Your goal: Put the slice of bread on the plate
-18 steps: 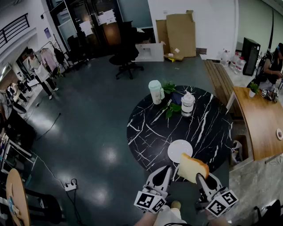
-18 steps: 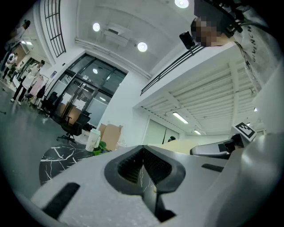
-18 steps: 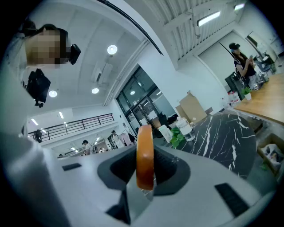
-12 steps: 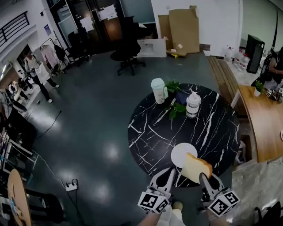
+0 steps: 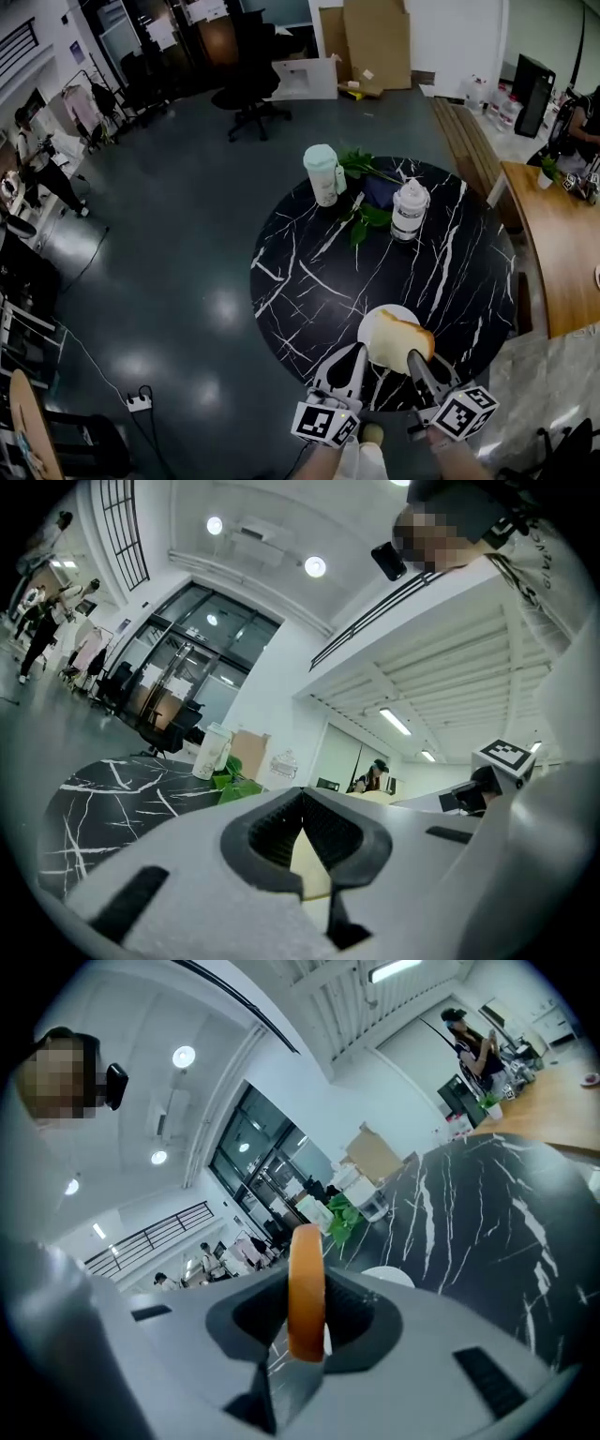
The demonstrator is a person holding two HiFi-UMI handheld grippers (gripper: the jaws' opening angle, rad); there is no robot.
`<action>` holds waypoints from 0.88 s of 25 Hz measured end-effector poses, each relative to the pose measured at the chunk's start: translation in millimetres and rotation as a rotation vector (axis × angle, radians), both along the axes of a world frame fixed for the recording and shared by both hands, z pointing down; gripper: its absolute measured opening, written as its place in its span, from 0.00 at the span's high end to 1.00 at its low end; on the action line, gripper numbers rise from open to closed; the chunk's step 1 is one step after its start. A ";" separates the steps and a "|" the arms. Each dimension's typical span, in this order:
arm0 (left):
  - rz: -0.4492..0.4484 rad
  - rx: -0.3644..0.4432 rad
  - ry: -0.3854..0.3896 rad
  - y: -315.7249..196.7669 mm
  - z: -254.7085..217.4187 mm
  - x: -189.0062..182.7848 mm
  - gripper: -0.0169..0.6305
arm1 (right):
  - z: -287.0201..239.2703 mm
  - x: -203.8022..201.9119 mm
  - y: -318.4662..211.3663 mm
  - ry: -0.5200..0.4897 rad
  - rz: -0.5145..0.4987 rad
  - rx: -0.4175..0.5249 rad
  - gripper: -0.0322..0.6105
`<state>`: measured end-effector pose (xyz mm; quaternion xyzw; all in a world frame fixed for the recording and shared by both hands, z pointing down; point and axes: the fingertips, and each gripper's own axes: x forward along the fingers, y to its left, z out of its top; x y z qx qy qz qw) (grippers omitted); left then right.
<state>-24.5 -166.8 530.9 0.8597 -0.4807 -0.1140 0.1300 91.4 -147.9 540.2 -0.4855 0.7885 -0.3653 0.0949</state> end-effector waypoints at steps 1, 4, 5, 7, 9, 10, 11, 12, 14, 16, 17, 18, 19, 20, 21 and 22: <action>-0.005 -0.001 0.003 -2.6 2.9 -2.1 0.96 | 8.0 -2.3 -5.0 -0.013 0.001 -0.022 0.81; -0.021 -0.012 0.017 -4.6 10.3 -10.0 0.96 | 29.1 -7.7 -17.7 -0.064 0.009 -0.105 0.81; -0.025 -0.018 0.020 -4.3 12.7 -12.9 0.96 | 35.4 -8.7 -21.4 -0.078 0.015 -0.134 0.81; -0.031 -0.031 0.027 -3.2 17.2 -18.1 0.96 | 46.9 -10.3 -27.3 -0.108 0.026 -0.194 0.81; -0.034 -0.044 0.037 -0.9 21.0 -22.1 0.96 | 57.1 -11.5 -30.0 -0.140 0.031 -0.240 0.81; -0.034 -0.049 0.041 0.6 22.1 -23.4 0.96 | 62.1 -11.5 -30.5 -0.146 0.033 -0.259 0.81; -0.033 -0.050 0.044 2.1 22.5 -24.4 0.96 | 66.7 -11.3 -30.9 -0.143 0.034 -0.274 0.81; -0.033 -0.051 0.046 3.2 22.1 -25.4 0.96 | 69.9 -10.9 -31.5 -0.133 0.035 -0.281 0.81; -0.033 -0.050 0.055 4.9 20.3 -27.3 0.96 | 72.1 -10.3 -33.7 -0.098 0.035 -0.273 0.81; -0.031 -0.048 0.061 6.2 17.9 -28.1 0.96 | 72.4 -9.6 -35.9 -0.057 0.032 -0.263 0.81; -0.031 -0.045 0.063 6.5 16.5 -28.5 0.96 | 73.2 -8.9 -37.2 -0.037 0.033 -0.263 0.81; -0.031 -0.043 0.064 6.6 15.3 -29.0 0.96 | 74.3 -7.8 -38.7 -0.016 0.035 -0.263 0.81; -0.031 -0.042 0.064 6.5 14.2 -29.6 0.96 | 75.4 -6.4 -40.4 0.008 0.038 -0.263 0.81; -0.032 -0.041 0.065 6.3 13.4 -30.3 0.96 | 76.1 -4.8 -42.1 0.031 0.041 -0.260 0.81; -0.033 -0.041 0.067 6.1 12.8 -30.9 0.96 | 76.5 -3.6 -43.3 0.050 0.042 -0.257 0.81; -0.033 -0.041 0.067 6.1 12.4 -31.4 0.96 | 76.4 -3.0 -44.1 0.064 0.042 -0.252 0.80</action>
